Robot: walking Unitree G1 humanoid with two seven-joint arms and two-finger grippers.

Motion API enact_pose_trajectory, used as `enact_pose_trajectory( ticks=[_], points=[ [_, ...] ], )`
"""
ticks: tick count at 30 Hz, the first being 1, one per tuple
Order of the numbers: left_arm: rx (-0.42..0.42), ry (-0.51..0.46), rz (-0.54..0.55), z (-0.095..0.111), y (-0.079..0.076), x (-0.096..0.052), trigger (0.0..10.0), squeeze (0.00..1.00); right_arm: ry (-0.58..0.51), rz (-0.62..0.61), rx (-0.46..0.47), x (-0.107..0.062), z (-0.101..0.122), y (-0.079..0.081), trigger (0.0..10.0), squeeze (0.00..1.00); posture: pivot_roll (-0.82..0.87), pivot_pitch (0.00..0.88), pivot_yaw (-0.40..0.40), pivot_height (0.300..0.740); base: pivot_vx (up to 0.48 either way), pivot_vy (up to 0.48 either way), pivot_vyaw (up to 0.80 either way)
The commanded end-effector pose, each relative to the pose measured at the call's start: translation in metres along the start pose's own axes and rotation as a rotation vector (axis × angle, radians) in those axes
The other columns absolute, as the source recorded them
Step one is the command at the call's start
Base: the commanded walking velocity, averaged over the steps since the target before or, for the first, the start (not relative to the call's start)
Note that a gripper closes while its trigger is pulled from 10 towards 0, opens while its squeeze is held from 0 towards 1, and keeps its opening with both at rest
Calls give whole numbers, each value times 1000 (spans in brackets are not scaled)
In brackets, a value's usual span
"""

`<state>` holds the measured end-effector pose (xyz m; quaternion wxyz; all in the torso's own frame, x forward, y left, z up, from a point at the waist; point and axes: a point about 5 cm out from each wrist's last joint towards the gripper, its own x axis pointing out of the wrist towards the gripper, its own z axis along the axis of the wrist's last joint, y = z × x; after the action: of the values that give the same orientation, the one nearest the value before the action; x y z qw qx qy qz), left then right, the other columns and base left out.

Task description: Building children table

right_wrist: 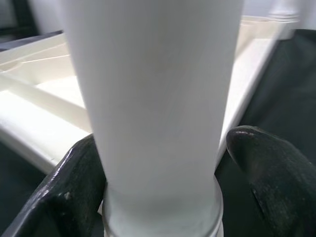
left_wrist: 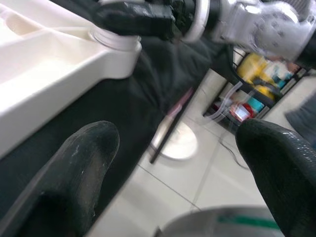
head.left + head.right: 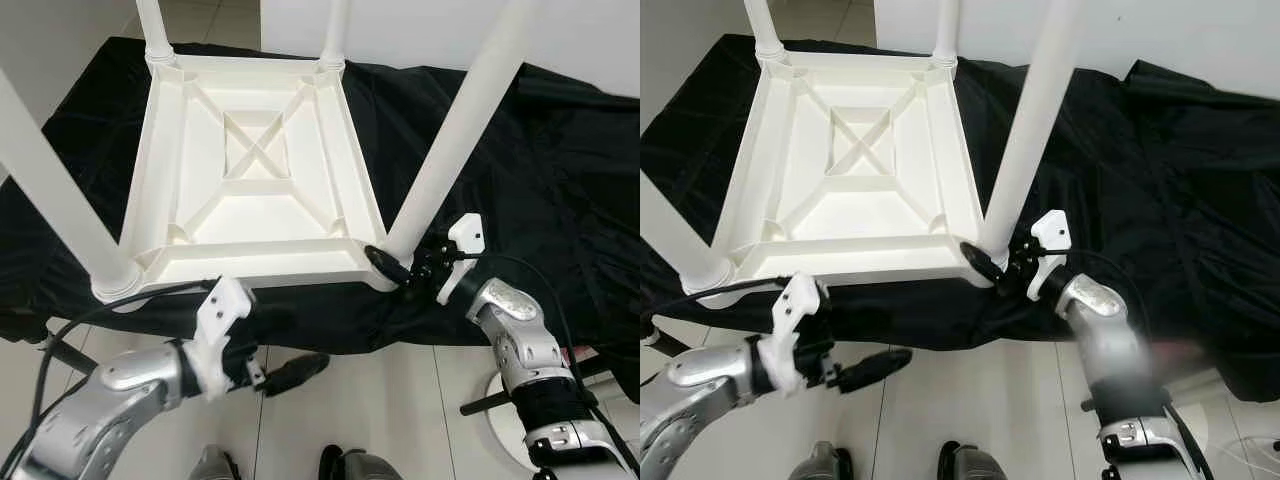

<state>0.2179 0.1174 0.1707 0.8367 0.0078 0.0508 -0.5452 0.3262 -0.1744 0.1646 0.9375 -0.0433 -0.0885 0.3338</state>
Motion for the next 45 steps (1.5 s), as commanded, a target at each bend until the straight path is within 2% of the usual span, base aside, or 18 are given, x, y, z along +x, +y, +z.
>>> enact_pose_trajectory(
  ticks=[1, 5, 9, 11, 14, 17, 19, 22, 25, 26, 29, 34, 35, 36, 37, 42, 45],
  points=[
    [9, 2, 46, -2, 5, 3, 10000, 0, 23, -86, 10, -5, -8, -8, 10000, 0, 63, 156, -84, 740, 0, 0, 0],
    [21, -12, 82, -1, 11, 5, 10000, 0, 11, -122, 9, -5, -9, -9, 10000, 0, 62, 151, -86, 740, 0, 0, 0],
    [36, -19, 113, 0, 14, 7, 10000, 0, -49, -174, 77, -3, -3, -9, 10000, 0, 56, 132, -87, 740, 0, 0, 0],
    [20, -23, 114, 0, 13, 8, 10000, 0, -61, -179, 76, -3, -2, -6, 10000, 0, 55, 129, -90, 740, 0, 0, 0],
    [-49, -90, 179, 3, 10, 23, 10000, 0, -71, -149, 51, -1, -3, 0, 10000, 0, 49, 119, -84, 740, 0, 0, 0],
    [-62, -113, 216, 6, 9, 32, 10000, 0, -65, -129, 54, 0, -5, 2, 10000, 0, 49, 116, -85, 740, 0, 0, 0],
    [-26, -177, 238, 13, 8, 38, 10000, 0, -70, -130, 55, 1, -4, 1, 10000, 0, 52, 108, -85, 740, 0, 0, 0],
    [-30, -186, 259, 15, 9, 42, 10000, 0, -73, -130, 52, 1, -3, 1, 10000, 0, 52, 108, -85, 740, 0, 0, 0],
    [86, -140, 273, 16, 6, 52, 10000, 0, -78, -109, 32, 2, 0, 0, 10000, 0, 62, 106, -91, 740, 0, 0, 0],
    [100, -133, 260, 17, 4, 53, 10000, 0, -79, -103, 24, 1, 1, 0, 10000, 0, 62, 106, -91, 740, 0, 0, 0],
    [91, -143, 217, 20, -1, 52, 10000, 0, -83, -92, 2, -1, 5, -3, 10000, 0, 65, 100, -90, 740, 0, 0, 0],
    [104, -126, 220, 22, 1, 49, 10000, 0, -79, -62, -30, -5, 10, -9, 10000, 0, 62, 103, -90, 740, 0, 0, 0],
    [110, -114, 213, 22, 1, 49, 10000, 0, -74, -64, -34, -4, 10, -12, 2431, 0, 60, 104, -92, 740, 0, 0, 0],
    [110, -114, 213, 22, 1, 49, 10000, 0, -74, -64, -34, -4, 10, -12, 2431, 0, 60, 104, -92, 740, 0, 0, 0],
    [131, -95, 212, 22, 2, 49, 10000, 0, -66, -62, -44, -3, 10, -16, 0, 0, 61, 101, -95, 740, 0, 0, 0],
    [140, -77, 216, 21, 4, 52, 10000, 0, -52, -60, -49, 0, 7, -19, 0, 0, 58, 96, -93, 740, 0, 0, 0],
    [162, -100, 230, 24, 6, 53, 10000, 0, -43, -56, -37, 1, 3, -19, 0, 0, 60, 94, -95, 740, 0, 0, 0]
  ],
)
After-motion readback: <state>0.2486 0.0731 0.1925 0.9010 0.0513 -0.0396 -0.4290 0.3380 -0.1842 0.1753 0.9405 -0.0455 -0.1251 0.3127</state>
